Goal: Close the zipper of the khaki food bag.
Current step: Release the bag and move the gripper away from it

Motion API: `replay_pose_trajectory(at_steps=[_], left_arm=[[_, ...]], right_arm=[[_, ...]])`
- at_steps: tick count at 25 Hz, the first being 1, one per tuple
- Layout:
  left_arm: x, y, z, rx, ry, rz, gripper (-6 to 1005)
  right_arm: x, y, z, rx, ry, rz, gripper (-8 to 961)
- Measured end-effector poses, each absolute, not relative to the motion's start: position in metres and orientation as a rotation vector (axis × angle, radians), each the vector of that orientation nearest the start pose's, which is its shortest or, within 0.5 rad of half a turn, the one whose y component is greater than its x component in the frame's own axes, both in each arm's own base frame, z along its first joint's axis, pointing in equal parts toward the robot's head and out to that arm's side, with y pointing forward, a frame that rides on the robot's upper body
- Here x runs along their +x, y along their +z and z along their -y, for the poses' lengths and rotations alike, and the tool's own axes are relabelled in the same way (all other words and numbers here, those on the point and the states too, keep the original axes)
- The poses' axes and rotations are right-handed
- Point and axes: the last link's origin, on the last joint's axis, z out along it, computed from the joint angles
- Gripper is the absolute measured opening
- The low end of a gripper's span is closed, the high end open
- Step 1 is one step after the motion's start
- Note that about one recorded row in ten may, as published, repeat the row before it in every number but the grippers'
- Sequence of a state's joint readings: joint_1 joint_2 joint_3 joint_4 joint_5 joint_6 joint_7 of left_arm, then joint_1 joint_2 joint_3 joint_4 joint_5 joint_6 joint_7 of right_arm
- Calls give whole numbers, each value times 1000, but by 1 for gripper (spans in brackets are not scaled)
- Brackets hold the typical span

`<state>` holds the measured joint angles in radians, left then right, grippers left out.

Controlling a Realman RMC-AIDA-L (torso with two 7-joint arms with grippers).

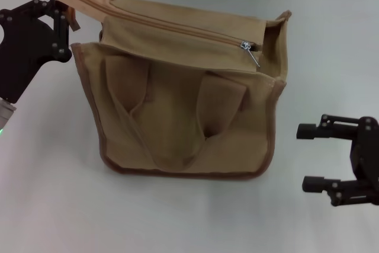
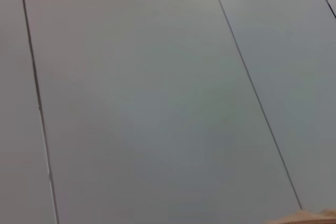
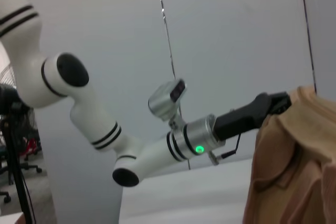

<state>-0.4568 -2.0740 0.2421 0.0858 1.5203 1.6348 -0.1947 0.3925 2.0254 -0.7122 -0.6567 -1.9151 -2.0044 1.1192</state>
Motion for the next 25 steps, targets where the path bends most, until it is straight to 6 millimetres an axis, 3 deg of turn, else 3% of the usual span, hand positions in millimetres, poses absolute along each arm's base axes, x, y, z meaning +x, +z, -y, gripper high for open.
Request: replay_pose_trajectory(at_steps=[3,9,14,16,22,25], left_arm=[[-291,15,-304,-1794,-933,52,111],[-295,26,-307,-1813,-1011,146,131],[-305,48,-308,-1920,-1110,353,147],[-308,62,-305,-2028,-1147,492,395],[-305,88,-284,-2289,-1222,724,510],[-303,91,-273,-2394,-1224,748,567]], right_arm=[[270,27,-250,-2908,1032,-228,786],[272,25,-249,-2898,1036,-242,786],[271,22,-252,-2896,1026,-242,786],[271,19,-254,-2891,1016,-248,786],[269,16,-256,-2909,996,-262,786],[269,13,-256,-2926,986,-270,786]])
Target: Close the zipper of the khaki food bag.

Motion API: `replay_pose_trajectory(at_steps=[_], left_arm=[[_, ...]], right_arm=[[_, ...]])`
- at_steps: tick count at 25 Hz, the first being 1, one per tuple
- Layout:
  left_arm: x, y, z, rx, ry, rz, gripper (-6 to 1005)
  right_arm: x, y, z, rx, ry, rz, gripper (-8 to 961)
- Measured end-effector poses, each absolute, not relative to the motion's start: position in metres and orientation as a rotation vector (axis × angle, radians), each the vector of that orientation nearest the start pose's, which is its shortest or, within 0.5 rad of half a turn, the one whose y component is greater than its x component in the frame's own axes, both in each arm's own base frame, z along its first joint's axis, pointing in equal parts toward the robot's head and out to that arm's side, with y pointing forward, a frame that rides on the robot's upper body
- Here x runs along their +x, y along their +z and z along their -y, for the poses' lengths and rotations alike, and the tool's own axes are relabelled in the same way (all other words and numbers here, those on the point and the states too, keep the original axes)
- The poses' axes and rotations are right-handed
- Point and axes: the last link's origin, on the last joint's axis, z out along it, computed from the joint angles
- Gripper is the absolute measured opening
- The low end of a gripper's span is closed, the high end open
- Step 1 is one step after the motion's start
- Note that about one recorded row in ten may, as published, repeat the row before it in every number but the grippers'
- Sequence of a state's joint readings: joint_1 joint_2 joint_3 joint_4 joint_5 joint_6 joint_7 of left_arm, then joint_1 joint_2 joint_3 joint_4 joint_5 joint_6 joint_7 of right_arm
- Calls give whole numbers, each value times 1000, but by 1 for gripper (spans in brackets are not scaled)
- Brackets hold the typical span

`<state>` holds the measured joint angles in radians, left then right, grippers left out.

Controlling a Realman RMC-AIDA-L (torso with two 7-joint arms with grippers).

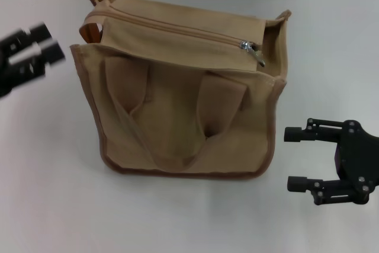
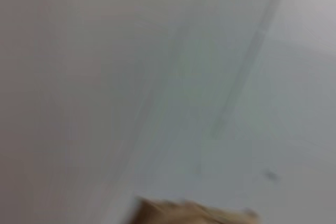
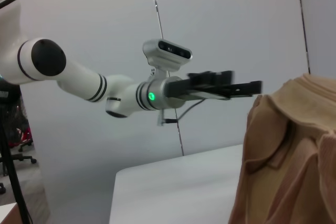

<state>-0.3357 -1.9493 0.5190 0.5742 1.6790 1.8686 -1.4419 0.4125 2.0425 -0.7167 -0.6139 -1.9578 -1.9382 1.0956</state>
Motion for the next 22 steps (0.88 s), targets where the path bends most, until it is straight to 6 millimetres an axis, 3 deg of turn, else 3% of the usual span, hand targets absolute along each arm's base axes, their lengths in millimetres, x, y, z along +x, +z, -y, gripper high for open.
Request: replay_pose_trajectory(at_steps=[4,5,7,9,10,12,13,18,22], left_arm=[[-299,82,-253,-2593,-1203,721,696],[-296,68,-247,-2683,-1174,684,741],[-294,60,-244,-2726,-1162,651,832],[-292,50,-240,-2766,-1155,611,840],[-289,28,-236,-2822,-1141,525,844],[-288,20,-235,-2837,-1127,499,848],[-288,4,-233,-2861,-1095,449,848],[-286,-18,-232,-2905,-1012,400,848],[-287,-24,-233,-2924,-976,396,848]], right_arm=[[268,6,-255,-2946,990,-282,786],[268,0,-254,-2965,985,-297,786],[267,-7,-253,-2968,978,-295,786],[266,-10,-253,-2967,978,-290,786],[266,-19,-251,-2965,979,-285,786],[266,-25,-251,-2964,986,-293,786],[265,-29,-251,-2964,989,-293,786],[268,-44,-250,-2946,968,-281,786],[268,-51,-249,-2944,965,-286,786]])
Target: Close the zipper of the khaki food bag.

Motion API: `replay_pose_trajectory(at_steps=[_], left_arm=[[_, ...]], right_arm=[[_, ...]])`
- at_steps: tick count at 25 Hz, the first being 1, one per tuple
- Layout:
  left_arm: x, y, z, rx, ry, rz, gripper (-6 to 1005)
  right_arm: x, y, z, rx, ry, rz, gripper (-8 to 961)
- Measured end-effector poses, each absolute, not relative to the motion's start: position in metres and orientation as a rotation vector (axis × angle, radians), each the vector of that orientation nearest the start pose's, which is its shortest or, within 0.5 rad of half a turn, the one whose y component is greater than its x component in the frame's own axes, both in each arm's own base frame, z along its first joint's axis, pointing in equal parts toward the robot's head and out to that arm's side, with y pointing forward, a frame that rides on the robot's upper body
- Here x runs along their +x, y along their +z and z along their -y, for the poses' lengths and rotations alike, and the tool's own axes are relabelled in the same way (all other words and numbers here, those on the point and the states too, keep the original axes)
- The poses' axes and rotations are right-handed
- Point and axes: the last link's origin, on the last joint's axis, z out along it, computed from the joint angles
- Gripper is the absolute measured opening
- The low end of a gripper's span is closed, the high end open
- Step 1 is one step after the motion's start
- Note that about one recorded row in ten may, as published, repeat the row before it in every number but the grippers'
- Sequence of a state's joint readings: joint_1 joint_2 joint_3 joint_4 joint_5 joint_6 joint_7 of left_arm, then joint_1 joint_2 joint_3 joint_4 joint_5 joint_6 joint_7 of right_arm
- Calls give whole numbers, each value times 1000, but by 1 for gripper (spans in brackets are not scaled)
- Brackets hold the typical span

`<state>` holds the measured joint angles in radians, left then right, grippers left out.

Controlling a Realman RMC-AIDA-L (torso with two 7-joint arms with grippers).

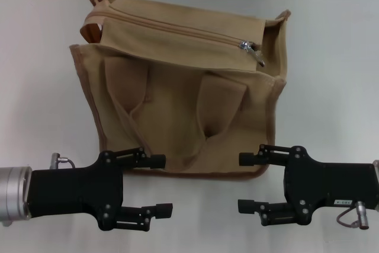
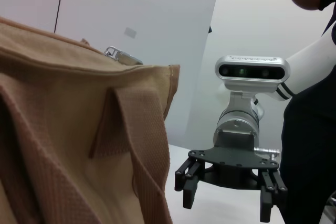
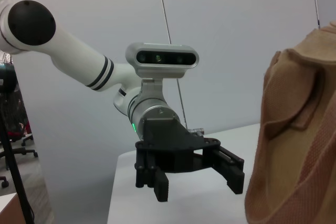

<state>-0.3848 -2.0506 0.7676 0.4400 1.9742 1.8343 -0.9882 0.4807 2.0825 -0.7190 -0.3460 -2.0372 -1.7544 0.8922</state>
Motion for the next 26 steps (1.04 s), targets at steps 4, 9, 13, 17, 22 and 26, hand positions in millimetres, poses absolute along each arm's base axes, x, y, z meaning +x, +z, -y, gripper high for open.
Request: replay_pose_trajectory(at_steps=[4,9,13,17,22,26], left_arm=[[-287,-23,-235,-2927,-965,392,848],[-288,-22,-235,-2928,-960,390,849],[-287,-22,-234,-2931,-964,388,849],[-288,-21,-234,-2931,-964,386,849],[-288,-21,-234,-2929,-965,387,849],[-288,-21,-234,-2928,-964,388,848]], right_arm=[[267,-52,-249,-2946,968,-284,786],[268,-52,-249,-2945,968,-288,786],[269,-52,-249,-2943,960,-291,786],[269,-52,-249,-2941,955,-292,786],[269,-53,-249,-2941,955,-292,786],[269,-53,-249,-2941,954,-292,786]])
